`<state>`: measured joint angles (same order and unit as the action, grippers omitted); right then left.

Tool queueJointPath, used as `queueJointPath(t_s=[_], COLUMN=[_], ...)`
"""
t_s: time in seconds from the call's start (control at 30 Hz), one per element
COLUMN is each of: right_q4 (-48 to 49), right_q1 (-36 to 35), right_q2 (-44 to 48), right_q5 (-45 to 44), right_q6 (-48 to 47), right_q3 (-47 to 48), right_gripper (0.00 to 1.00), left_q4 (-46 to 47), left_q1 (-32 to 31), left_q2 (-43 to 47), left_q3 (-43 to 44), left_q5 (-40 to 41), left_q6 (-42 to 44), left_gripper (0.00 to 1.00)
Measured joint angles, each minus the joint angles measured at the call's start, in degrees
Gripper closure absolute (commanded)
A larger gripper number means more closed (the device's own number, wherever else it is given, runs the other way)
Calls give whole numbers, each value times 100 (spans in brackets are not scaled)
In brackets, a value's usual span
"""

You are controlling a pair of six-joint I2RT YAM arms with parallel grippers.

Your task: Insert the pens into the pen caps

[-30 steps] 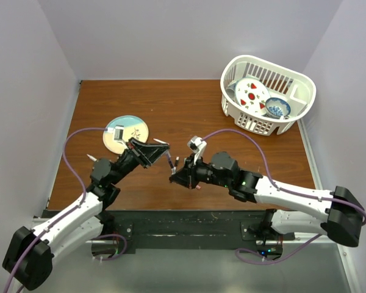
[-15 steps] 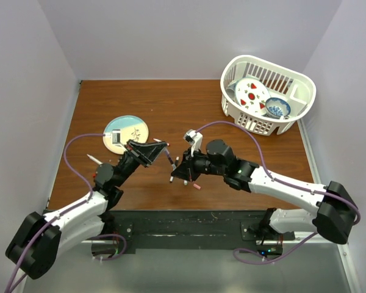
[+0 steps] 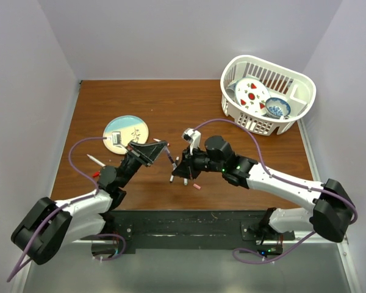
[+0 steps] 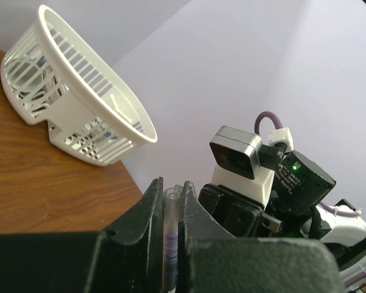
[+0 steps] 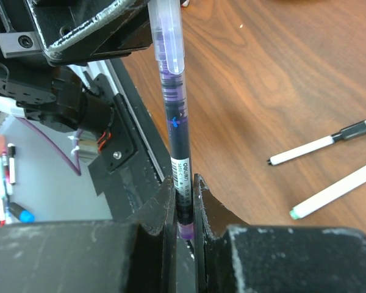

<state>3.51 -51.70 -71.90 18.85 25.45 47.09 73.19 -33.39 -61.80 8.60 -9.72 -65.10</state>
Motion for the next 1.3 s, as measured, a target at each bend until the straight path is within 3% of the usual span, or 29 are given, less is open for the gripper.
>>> queueJointPath(t_s=[0.23,0.37,0.53,0.73,0.97,1.27,1.3], right_q4=[-317,-905,-2424,-2677,-2356,-487,-240], right_q1=[133,232,400,498,531,688,713], right_q2=[-223,-286,-291,-284,-221,391,527], right_q5=[7,109,157,190,282,339,339], right_q6=[-369,-573,-914,-1054,-1060,-619,-503], right_q3=[634,986,1416,1440,1174,-317,-557], right_gripper=[100,100,100,100,100,100,95], left_q4=[-1027,-560,-348,-151,131,-1810,-2131], left_q1=[-4,-44,-251,-424,-431,-448,-433], left_q2=[424,105,-400,-721,-892,-562,-518], left_q3=[605,629,691,785,769,1460,1580], left_q5=[166,175,-26,-136,-131,-393,-494], left_q6=[592,669,588,603,466,835,890], left_gripper=[100,100,100,100,100,100,100])
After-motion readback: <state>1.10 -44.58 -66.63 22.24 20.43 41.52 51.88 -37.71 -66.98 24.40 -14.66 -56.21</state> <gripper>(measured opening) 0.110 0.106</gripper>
